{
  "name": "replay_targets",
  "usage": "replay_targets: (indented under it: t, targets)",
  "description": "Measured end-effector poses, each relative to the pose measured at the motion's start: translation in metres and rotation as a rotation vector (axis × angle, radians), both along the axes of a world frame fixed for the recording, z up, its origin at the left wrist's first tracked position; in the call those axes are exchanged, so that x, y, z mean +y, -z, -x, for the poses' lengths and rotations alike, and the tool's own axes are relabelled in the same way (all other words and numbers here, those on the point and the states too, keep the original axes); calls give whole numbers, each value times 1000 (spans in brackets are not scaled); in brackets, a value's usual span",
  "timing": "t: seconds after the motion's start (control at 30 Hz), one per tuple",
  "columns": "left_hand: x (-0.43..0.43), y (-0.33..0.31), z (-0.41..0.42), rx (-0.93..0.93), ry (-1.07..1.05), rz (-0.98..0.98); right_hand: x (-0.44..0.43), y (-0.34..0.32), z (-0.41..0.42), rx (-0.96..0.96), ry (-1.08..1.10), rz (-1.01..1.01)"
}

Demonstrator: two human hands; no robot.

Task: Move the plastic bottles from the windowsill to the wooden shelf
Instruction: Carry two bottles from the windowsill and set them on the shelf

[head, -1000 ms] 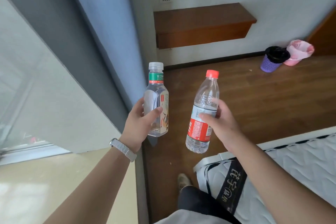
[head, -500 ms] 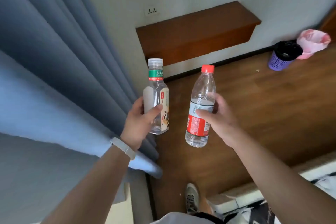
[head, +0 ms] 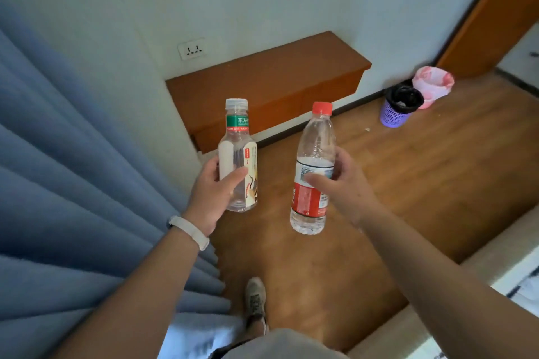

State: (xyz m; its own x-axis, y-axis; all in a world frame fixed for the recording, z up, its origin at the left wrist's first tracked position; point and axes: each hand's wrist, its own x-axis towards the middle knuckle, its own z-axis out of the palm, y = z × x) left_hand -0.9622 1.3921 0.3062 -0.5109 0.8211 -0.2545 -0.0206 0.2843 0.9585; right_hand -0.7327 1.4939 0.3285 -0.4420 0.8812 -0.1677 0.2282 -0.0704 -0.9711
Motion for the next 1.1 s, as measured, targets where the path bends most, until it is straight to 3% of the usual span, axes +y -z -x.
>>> replay_targets:
  t: [0.27,0.77,1.1]
  targets:
    - [96,1,70,98,220,-48,65,-14,64,-39,117,-65]
    - [186,-11,131,23,233,-71,159,-17,123,-7,163,-93]
    - [273,-19,129,262,215,-41,283,1,141,55,111,-29]
